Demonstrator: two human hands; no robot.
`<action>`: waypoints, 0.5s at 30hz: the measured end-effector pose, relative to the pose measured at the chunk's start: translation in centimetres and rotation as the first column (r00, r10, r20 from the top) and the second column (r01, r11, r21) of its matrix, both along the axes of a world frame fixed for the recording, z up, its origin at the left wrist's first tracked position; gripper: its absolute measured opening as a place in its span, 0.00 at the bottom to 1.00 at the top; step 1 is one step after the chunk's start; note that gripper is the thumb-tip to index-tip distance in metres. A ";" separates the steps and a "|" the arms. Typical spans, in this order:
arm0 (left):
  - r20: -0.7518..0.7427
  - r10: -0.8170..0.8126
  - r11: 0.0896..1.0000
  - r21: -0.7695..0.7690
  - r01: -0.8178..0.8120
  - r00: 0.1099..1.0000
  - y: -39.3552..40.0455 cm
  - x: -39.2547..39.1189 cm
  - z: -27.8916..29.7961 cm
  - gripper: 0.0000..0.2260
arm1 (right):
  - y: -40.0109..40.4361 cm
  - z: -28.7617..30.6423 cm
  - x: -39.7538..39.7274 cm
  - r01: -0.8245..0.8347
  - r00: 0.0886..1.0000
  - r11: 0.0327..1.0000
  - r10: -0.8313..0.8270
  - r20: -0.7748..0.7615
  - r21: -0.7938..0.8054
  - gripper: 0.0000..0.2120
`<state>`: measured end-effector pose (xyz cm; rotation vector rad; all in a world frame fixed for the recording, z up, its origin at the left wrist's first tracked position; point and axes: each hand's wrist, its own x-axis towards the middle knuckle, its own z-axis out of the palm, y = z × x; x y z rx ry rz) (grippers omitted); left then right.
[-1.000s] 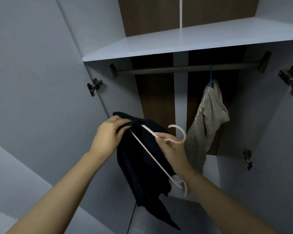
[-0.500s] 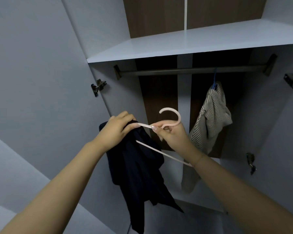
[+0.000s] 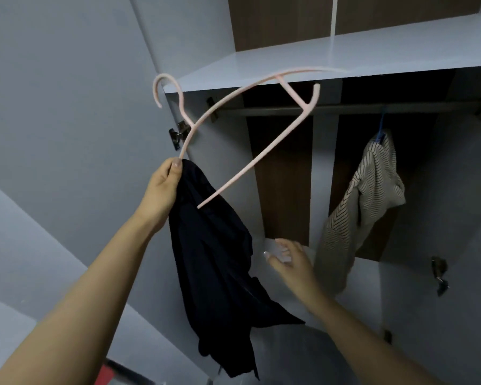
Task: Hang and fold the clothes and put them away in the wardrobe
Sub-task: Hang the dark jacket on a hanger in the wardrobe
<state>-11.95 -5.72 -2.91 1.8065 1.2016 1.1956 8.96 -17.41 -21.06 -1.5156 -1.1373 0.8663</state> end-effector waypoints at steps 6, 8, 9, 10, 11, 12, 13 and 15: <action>-0.023 -0.040 0.999 0.035 0.040 0.999 -1.6 -0.2 1.2 0.18 | 5.3 -3.2 -5.5 -0.274 0.924 0.892 0.140 -0.357 -0.360 0.43; -0.037 -0.056 0.997 0.053 0.058 0.998 -2.2 -0.6 1.6 0.16 | 6.7 -3.7 -6.6 -0.329 0.899 0.872 0.171 -0.402 -0.363 0.40; -0.057 -0.069 0.996 0.061 0.072 0.996 -2.4 -0.8 1.7 0.16 | 7.1 -4.0 -7.0 -0.353 0.886 0.861 0.182 -0.426 -0.367 0.36; -0.077 -0.074 0.994 0.068 0.080 0.994 -2.6 -1.1 1.9 0.16 | 7.4 -4.3 -7.5 -0.370 0.877 0.850 0.186 -0.443 -0.376 0.31; -0.093 -0.076 0.994 0.075 0.083 0.993 -2.7 -1.5 2.0 0.16 | 7.7 -4.7 -7.7 -0.358 0.878 0.850 0.165 -0.450 -0.386 0.27; -0.107 -0.071 0.994 0.079 0.080 0.992 -2.9 -2.0 2.1 0.16 | 7.9 -5.1 -7.8 -0.320 0.884 0.862 0.121 -0.452 -0.394 0.26; -0.121 -0.062 0.994 0.081 0.073 0.991 -2.9 -2.6 2.1 0.16 | 8.2 -5.2 -7.5 -0.271 0.887 0.878 0.070 -0.456 -0.394 0.26; -0.153 -0.039 0.996 0.070 0.050 0.988 -2.6 -4.1 1.8 0.16 | 8.8 -4.3 -5.6 -0.195 0.903 0.911 0.023 -0.428 -0.363 0.28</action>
